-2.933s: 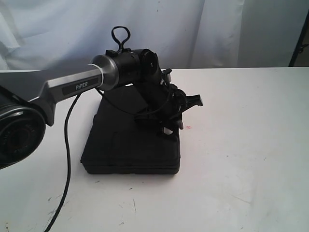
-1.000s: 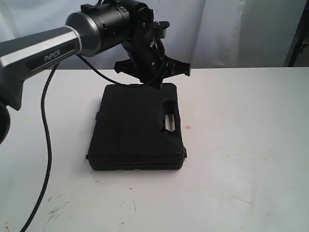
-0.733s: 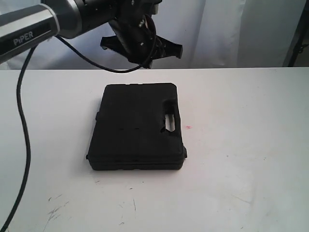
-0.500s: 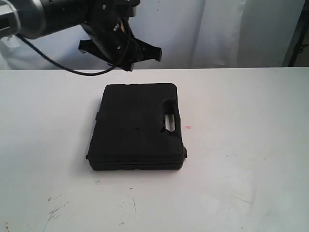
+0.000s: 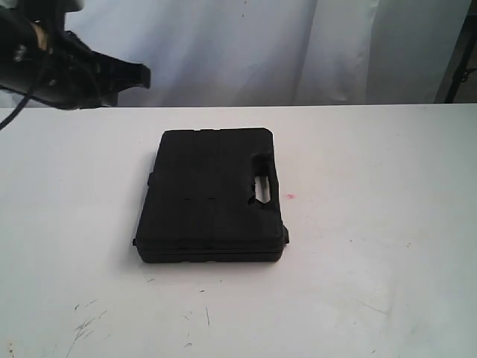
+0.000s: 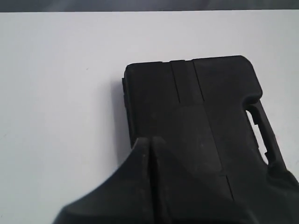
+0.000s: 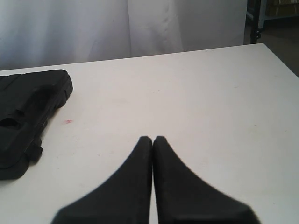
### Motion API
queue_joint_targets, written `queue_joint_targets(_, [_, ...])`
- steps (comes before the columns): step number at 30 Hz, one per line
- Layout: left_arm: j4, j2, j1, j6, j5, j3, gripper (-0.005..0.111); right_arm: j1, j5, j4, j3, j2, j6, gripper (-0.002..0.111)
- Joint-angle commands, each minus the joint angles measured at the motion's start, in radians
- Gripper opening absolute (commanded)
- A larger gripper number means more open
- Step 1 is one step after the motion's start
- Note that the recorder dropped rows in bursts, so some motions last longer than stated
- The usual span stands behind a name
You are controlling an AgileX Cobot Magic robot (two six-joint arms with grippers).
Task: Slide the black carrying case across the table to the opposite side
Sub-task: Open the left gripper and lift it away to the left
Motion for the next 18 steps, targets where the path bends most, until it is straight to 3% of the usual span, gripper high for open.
queue_joint_targets(1, [0.006, -0.129, 0.022, -0.018, -0.052, 0.131, 0.0, -0.008, -0.009, 0.004, 0.002, -0.004, 0.004, 0.0])
queue_joint_targets(8, [0.007, -0.35, 0.034, -0.08, -0.083, 0.317, 0.0, -0.008, -0.009, 0.004, 0.002, -0.004, 0.004, 0.0])
queue_joint_targets(18, [0.007, -0.663, 0.034, -0.102, -0.039, 0.491, 0.0, -0.008, -0.009, 0.004, 0.002, -0.004, 0.004, 0.0])
